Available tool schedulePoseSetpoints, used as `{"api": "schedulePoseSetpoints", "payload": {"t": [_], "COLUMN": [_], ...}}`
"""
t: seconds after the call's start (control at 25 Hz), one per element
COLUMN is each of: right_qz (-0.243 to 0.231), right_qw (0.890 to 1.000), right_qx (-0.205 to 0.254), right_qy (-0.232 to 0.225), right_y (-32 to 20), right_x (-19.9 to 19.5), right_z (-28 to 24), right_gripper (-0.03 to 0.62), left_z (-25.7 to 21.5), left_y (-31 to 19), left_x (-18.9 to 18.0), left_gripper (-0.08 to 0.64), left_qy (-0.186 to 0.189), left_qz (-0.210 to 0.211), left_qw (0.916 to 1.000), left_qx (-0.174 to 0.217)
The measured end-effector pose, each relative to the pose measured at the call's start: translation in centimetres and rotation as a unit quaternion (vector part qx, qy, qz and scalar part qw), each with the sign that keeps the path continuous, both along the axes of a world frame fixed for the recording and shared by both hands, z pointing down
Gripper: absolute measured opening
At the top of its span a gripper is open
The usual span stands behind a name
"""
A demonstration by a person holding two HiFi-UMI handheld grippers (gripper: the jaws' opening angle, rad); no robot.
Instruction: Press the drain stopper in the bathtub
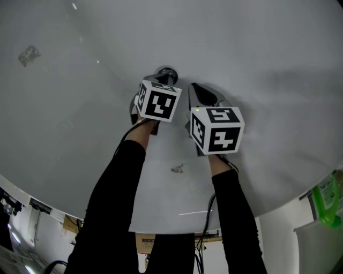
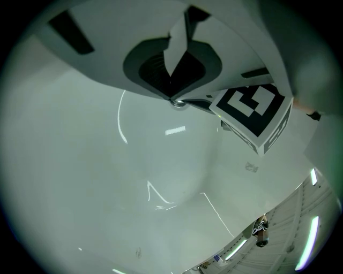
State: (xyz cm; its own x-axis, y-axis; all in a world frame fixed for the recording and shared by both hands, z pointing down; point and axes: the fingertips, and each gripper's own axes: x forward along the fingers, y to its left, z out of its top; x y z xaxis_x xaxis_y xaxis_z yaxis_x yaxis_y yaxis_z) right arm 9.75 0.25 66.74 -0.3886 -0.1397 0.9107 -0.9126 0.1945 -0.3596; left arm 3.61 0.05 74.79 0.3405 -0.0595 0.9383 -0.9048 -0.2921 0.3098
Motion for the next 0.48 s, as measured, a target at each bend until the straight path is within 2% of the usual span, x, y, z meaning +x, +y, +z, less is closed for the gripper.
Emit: {"api": "schedulePoseSetpoints", "payload": {"t": [0.2, 0.48], "right_qz": [0.003, 0.009], "right_qw": [1.000, 1.000], "right_qx": [0.005, 0.025], "right_qy": [0.000, -0.007], "right_y": [0.3, -0.4], "right_x": [-0.2, -0.9], "right_z": [-0.7, -3.1], "right_gripper": [0.003, 0.003], "left_z": [-0.7, -4.9], "left_y": [0.2, -0.2], "left_x": [-0.2, -0.9], "left_gripper": [0.005, 0.005], "left_qy": [0.018, 0.033], "left_qz": [-0.006, 0.002], "left_qw": [0.9998, 0.9983], "left_qx": [0.007, 0.048]}}
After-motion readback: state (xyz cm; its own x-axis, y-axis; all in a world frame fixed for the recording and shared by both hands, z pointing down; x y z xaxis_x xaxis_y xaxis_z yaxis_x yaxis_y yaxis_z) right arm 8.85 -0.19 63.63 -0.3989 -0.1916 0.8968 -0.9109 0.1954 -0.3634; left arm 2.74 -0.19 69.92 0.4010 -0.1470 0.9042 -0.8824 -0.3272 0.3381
